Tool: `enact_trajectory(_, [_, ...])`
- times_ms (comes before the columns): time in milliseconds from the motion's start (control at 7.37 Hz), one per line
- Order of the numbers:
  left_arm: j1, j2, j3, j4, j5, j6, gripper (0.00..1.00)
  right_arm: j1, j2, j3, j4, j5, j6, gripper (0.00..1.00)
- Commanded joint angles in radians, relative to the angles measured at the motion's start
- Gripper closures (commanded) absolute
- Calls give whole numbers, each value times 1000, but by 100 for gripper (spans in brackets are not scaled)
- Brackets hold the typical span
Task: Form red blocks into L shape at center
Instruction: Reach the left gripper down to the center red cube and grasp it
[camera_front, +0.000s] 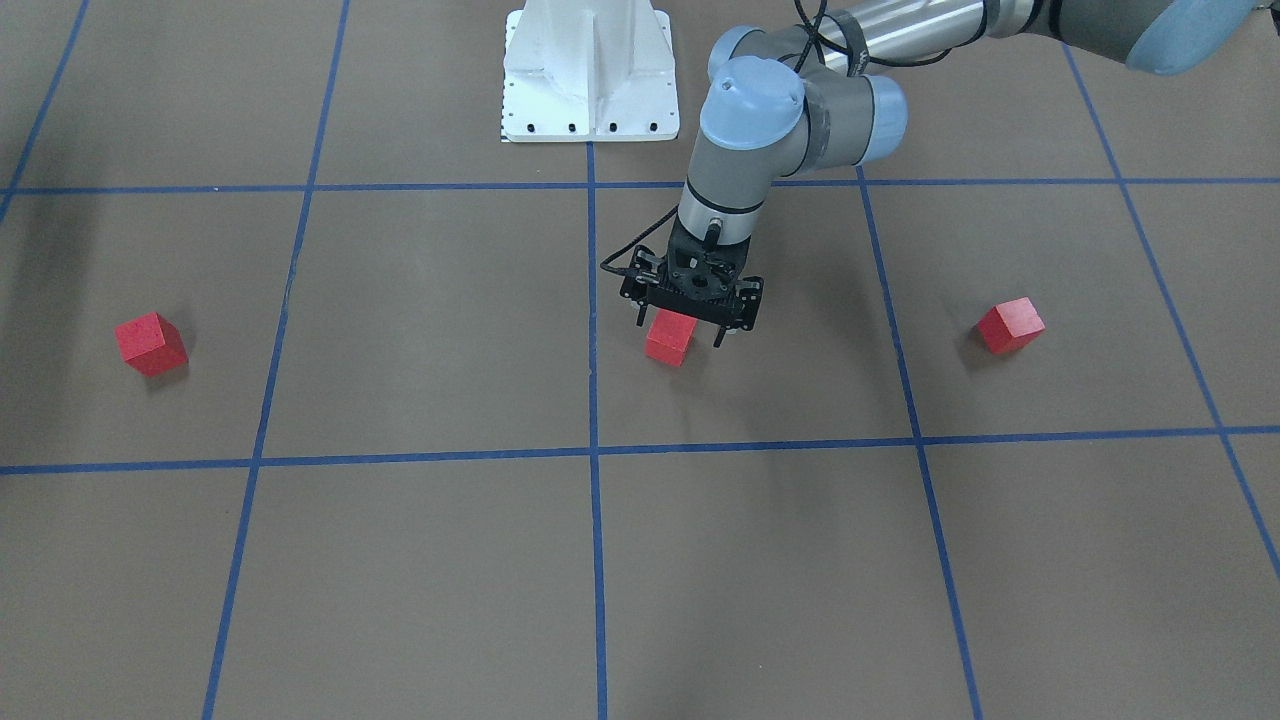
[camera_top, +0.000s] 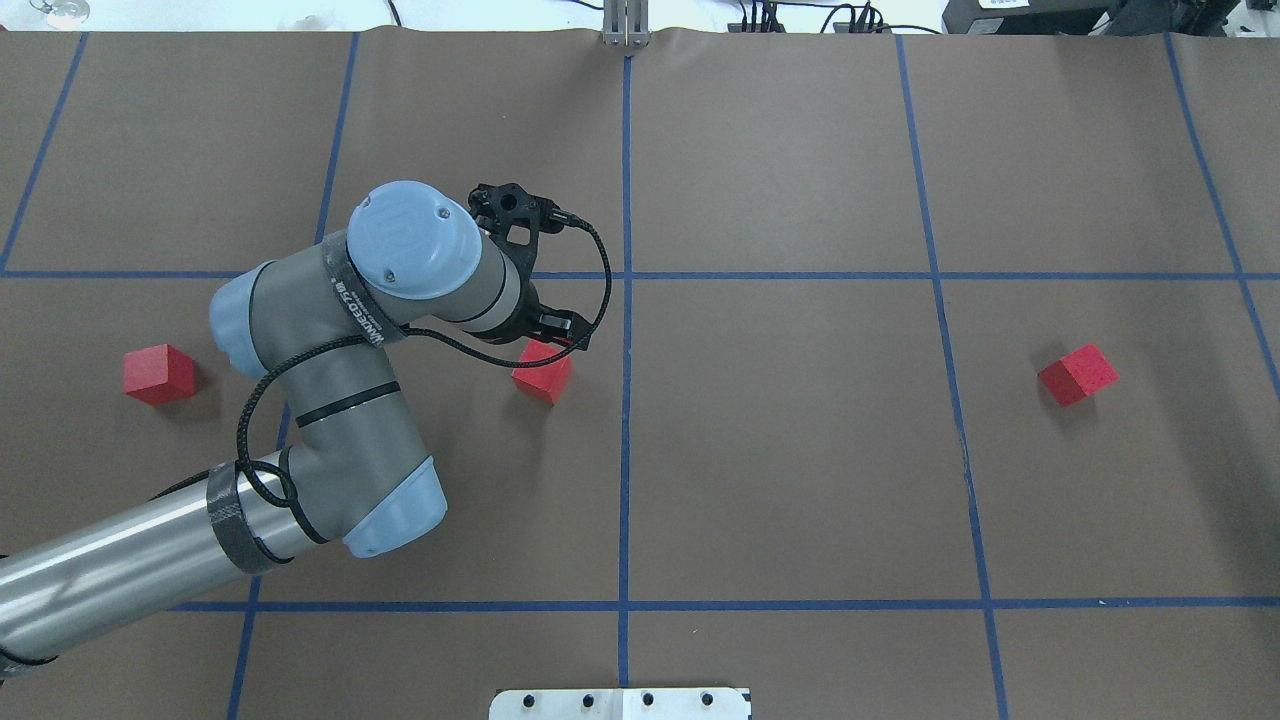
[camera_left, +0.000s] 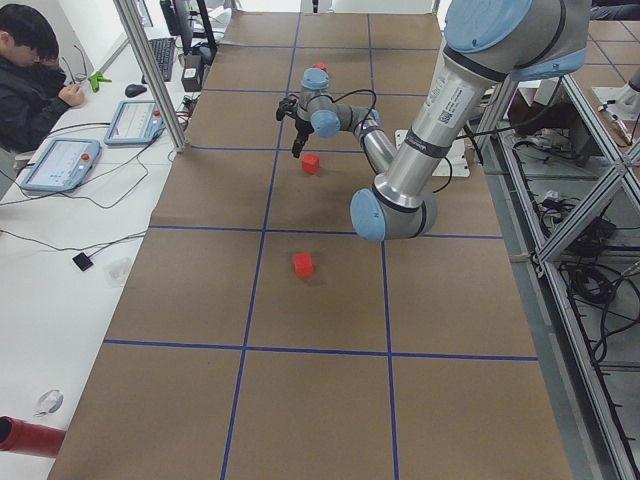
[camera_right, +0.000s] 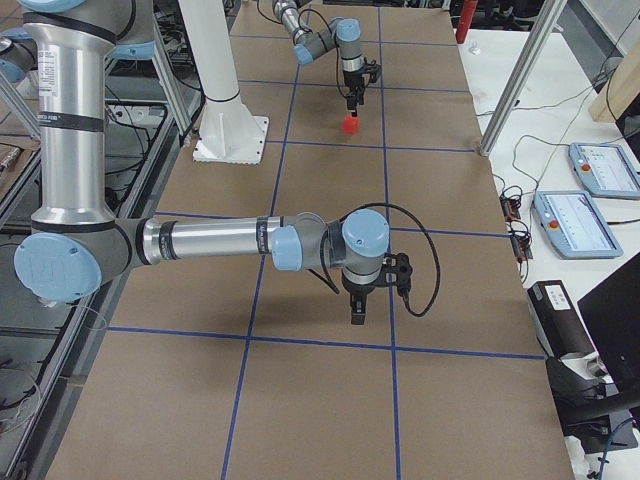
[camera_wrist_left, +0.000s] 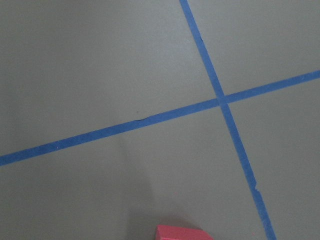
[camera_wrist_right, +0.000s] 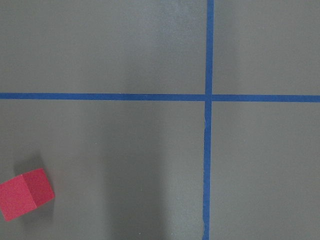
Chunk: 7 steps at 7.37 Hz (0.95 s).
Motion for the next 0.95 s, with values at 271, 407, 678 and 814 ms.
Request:
enact_trajectory(271, [30,-1,62,-77,2,-1,1,0,-1,0,-1,-2,0,1])
enact_trajectory(407, [41,2,64,-75,2,-1,1,0,-2,-3,-1,-2,0,1])
enact_trajectory(678, [54,2,81,-75,2,-1,1,0,-2,-5,-1,-2,0,1])
enact_trajectory(814, [55,2,81,-75,2,-1,1,0,-2,-5,-1,-2,-2,1])
